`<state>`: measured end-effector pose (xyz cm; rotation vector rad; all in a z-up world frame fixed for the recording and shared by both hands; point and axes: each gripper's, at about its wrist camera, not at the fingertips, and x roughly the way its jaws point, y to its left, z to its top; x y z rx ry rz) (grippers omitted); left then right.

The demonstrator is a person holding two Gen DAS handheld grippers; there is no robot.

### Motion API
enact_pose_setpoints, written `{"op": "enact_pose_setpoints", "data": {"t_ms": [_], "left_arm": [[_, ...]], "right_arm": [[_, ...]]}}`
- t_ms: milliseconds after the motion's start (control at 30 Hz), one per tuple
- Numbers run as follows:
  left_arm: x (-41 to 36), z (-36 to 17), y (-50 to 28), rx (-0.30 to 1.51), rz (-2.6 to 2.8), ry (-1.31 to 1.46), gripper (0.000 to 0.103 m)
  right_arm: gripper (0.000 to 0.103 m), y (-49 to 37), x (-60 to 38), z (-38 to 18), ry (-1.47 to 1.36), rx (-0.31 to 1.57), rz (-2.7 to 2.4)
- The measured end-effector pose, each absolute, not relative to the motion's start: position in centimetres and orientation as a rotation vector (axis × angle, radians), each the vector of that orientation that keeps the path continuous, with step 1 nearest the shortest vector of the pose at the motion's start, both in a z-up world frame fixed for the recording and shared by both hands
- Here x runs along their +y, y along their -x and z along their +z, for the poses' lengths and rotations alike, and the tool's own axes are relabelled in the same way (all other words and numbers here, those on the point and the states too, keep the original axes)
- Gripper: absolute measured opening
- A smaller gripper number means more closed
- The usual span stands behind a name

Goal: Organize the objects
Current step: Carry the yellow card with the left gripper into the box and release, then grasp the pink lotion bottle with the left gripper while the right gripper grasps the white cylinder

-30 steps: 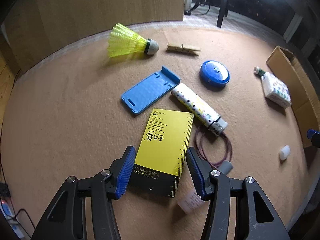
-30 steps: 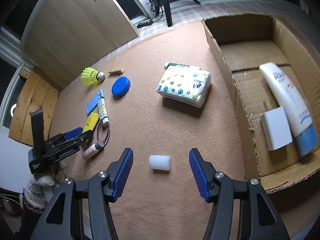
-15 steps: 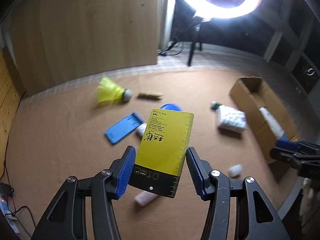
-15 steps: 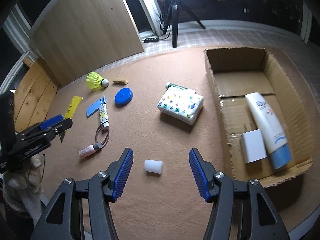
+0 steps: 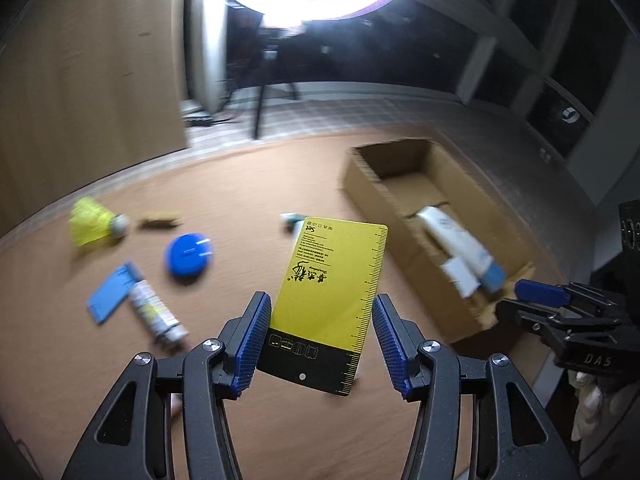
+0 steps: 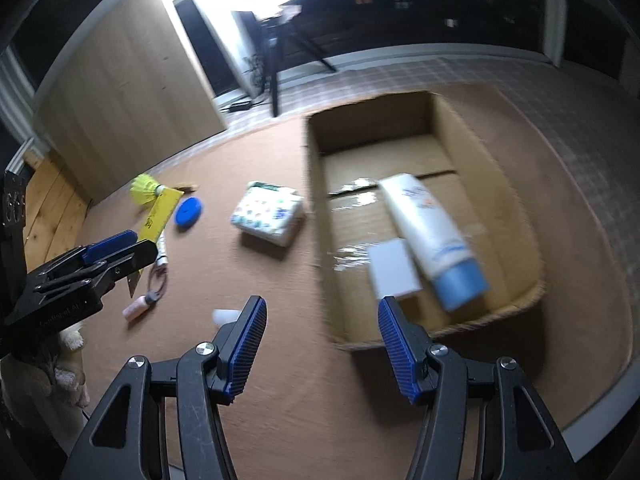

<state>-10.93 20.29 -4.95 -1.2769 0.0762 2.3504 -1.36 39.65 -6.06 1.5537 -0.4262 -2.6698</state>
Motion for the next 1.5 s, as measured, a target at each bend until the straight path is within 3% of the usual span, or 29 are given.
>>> {"op": "enact_pose_setpoints", "data": {"t_ms": [400, 767, 833, 1100, 1500], "left_arm": [[32.2, -5.7, 11.7, 0.153, 2.212, 1.239, 0.057], [35.7, -6.7, 11.7, 0.168, 2.169, 1.261, 0.058], [35.4, -6.4, 11.7, 0.156, 2.173, 1.259, 0.063], [31.2, -5.4, 11.9, 0.108, 2.241, 1.256, 0.063], [18.3, -4.6, 11.2, 0.010, 2.405, 1.322, 0.063]], "right_arm": [[0.055, -0.9, 45.0, -6.1, -1.576, -0.494, -2.739], [0.056, -1.2, 46.5, -6.7, -1.594, -0.513, -2.736], [0.058, -1.1, 46.3, -6.8, -1.593, -0.508, -2.728], [0.061, -0.4, 44.0, -6.7, -1.577, -0.475, -2.689], [0.061, 0.5, 38.3, -6.0, -1.519, -0.418, -2.598]]}}
